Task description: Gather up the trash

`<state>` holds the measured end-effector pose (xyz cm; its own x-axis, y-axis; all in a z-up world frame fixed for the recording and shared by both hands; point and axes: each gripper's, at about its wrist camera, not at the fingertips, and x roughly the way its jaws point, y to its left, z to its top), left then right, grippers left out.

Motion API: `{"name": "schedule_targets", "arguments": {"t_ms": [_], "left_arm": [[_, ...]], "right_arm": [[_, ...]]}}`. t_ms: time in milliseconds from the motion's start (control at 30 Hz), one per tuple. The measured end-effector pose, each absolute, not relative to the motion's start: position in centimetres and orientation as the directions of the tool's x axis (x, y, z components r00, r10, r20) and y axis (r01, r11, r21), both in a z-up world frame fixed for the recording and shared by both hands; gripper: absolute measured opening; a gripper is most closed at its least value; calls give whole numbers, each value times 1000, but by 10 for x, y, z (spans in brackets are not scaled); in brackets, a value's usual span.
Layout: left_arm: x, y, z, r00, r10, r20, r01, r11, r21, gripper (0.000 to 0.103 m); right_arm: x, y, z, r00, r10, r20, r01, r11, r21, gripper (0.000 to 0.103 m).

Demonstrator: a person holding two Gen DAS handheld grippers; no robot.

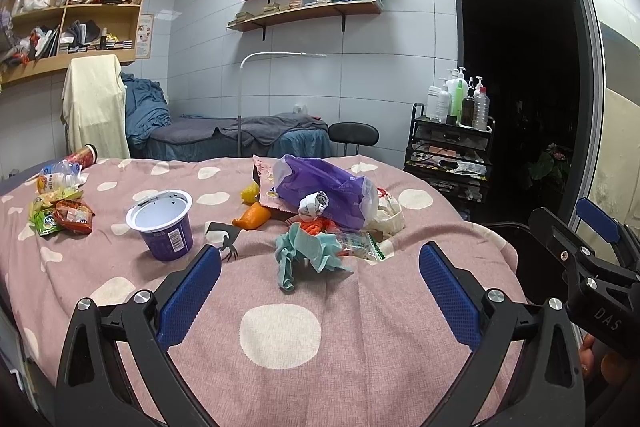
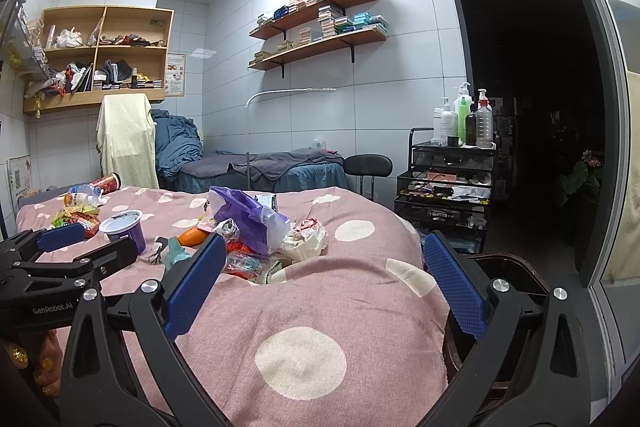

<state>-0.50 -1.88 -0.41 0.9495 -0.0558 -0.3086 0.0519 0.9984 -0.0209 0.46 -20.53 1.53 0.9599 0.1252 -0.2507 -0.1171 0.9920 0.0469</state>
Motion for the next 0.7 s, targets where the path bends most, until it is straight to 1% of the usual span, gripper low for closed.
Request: {"name": "schedule_targets", "arguments": {"t_ms": [700], "left_arm": [[-5, -19, -9, 947, -59, -315, 53, 998, -26, 98]], "right_arm": [[7, -205, 15, 956, 132, -263, -121, 991, 57, 98]]}}
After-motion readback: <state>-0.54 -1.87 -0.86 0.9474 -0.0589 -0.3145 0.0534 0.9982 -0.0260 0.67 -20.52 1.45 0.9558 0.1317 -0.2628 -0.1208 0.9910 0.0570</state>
